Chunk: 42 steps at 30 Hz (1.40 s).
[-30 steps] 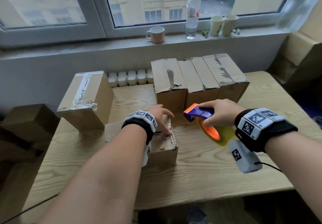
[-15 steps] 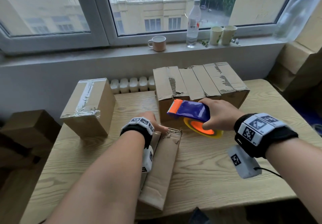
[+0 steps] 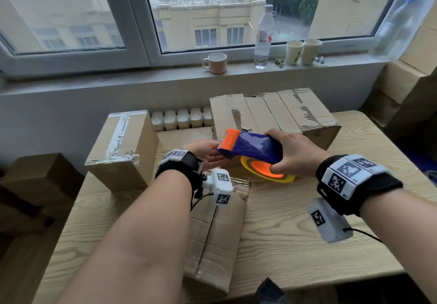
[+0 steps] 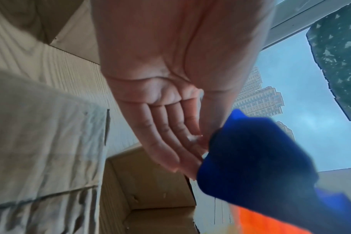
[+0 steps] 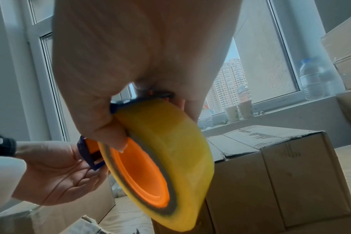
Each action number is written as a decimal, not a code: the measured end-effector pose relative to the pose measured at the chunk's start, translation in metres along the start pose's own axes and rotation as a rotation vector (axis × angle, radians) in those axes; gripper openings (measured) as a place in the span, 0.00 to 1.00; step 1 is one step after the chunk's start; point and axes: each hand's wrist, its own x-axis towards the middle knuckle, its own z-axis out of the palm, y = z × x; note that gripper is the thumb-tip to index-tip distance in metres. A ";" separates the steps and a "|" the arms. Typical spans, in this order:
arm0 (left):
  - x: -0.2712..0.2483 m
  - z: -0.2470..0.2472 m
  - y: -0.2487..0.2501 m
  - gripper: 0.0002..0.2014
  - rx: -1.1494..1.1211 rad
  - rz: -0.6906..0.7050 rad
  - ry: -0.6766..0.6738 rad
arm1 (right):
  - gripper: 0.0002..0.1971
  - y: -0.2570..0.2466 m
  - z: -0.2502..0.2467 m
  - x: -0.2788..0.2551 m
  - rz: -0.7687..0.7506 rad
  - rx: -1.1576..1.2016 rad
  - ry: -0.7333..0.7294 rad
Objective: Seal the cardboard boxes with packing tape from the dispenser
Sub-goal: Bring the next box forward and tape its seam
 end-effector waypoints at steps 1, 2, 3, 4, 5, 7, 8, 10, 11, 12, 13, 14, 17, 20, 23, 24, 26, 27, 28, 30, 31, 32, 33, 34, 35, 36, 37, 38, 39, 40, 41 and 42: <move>-0.001 -0.001 0.000 0.04 0.002 -0.002 0.007 | 0.32 -0.001 0.000 0.000 0.000 0.004 0.002; -0.002 -0.002 0.000 0.03 0.003 0.003 0.014 | 0.32 -0.001 0.001 0.001 -0.001 0.007 0.003; -0.002 -0.002 0.000 0.02 -0.003 0.009 0.025 | 0.32 -0.002 0.001 0.001 -0.001 0.008 0.003; -0.002 -0.003 0.000 0.03 -0.014 0.017 0.045 | 0.32 -0.003 0.001 0.002 -0.001 0.008 0.003; -0.002 -0.004 -0.001 0.04 -0.017 0.024 0.068 | 0.33 -0.005 0.002 0.002 -0.001 0.011 0.000; 0.001 -0.007 -0.002 0.07 0.009 0.048 0.106 | 0.37 -0.010 0.003 0.001 -0.009 0.029 -0.020; 0.001 -0.009 -0.002 0.08 0.034 0.061 0.118 | 0.40 -0.013 0.004 0.001 -0.019 0.034 -0.037; 0.001 -0.013 -0.003 0.08 0.103 0.081 0.143 | 0.44 -0.020 0.006 0.002 -0.054 0.014 -0.087; 0.000 -0.016 -0.003 0.08 0.126 0.081 0.148 | 0.44 -0.023 0.007 0.002 -0.072 -0.012 -0.111; 0.000 -0.020 -0.004 0.07 0.136 0.078 0.152 | 0.44 -0.025 0.006 0.003 -0.087 -0.040 -0.124; -0.001 -0.025 -0.005 0.07 0.136 0.070 0.160 | 0.43 -0.027 0.004 0.003 -0.097 -0.064 -0.132; -0.002 -0.031 -0.007 0.08 0.127 0.061 0.174 | 0.43 -0.027 0.001 0.002 -0.102 -0.085 -0.139; -0.006 -0.058 -0.017 0.12 0.095 0.053 0.214 | 0.40 -0.023 -0.010 -0.004 -0.095 -0.169 -0.181; -0.011 -0.069 -0.026 0.09 0.120 0.057 0.207 | 0.39 -0.021 -0.015 -0.012 -0.090 -0.308 -0.215; -0.012 -0.061 -0.029 0.03 0.193 0.018 0.198 | 0.38 -0.025 -0.014 -0.015 -0.100 -0.426 -0.212; -0.012 -0.059 -0.029 0.03 0.214 0.002 0.208 | 0.38 -0.026 -0.014 -0.016 -0.096 -0.437 -0.212; -0.010 -0.057 -0.030 0.03 0.251 -0.012 0.238 | 0.37 -0.025 -0.014 -0.017 -0.086 -0.448 -0.218; -0.008 -0.058 -0.031 0.03 0.267 -0.010 0.244 | 0.37 -0.025 -0.014 -0.017 -0.082 -0.452 -0.221; -0.007 -0.059 -0.032 0.02 0.282 -0.004 0.248 | 0.37 -0.024 -0.014 -0.017 -0.079 -0.454 -0.222; -0.006 -0.058 -0.032 0.02 0.301 0.015 0.269 | 0.37 -0.024 -0.015 -0.017 -0.073 -0.448 -0.227; -0.005 -0.057 -0.033 0.02 0.312 0.029 0.281 | 0.37 -0.024 -0.015 -0.016 -0.068 -0.442 -0.235; -0.003 -0.056 -0.033 0.04 0.327 0.043 0.292 | 0.37 -0.024 -0.014 -0.016 -0.064 -0.440 -0.242; -0.002 -0.055 -0.034 0.05 0.336 0.057 0.304 | 0.37 -0.024 -0.014 -0.015 -0.060 -0.439 -0.250; 0.000 -0.054 -0.035 0.05 0.340 0.068 0.321 | 0.37 -0.023 -0.013 -0.014 -0.055 -0.433 -0.254; 0.002 -0.054 -0.035 0.04 0.351 0.080 0.351 | 0.37 -0.022 -0.012 -0.014 -0.050 -0.424 -0.253; 0.004 -0.054 -0.036 0.04 0.369 0.090 0.393 | 0.37 -0.021 -0.011 -0.013 -0.046 -0.417 -0.249; 0.006 -0.054 -0.036 0.06 0.384 0.098 0.427 | 0.37 -0.021 -0.010 -0.013 -0.046 -0.419 -0.245; 0.007 -0.053 -0.037 0.07 0.387 0.102 0.445 | 0.37 -0.020 -0.010 -0.012 -0.047 -0.429 -0.244; 0.008 -0.053 -0.037 0.07 0.383 0.108 0.453 | 0.37 -0.020 -0.009 -0.012 -0.045 -0.438 -0.245; 0.009 -0.052 -0.038 0.07 0.383 0.108 0.452 | 0.37 -0.020 -0.009 -0.011 -0.040 -0.442 -0.248; 0.011 -0.052 -0.038 0.07 0.388 0.107 0.452 | 0.37 -0.020 -0.009 -0.010 -0.036 -0.440 -0.251; 0.011 -0.051 -0.039 0.06 0.398 0.104 0.451 | 0.37 -0.019 -0.009 -0.009 -0.035 -0.437 -0.254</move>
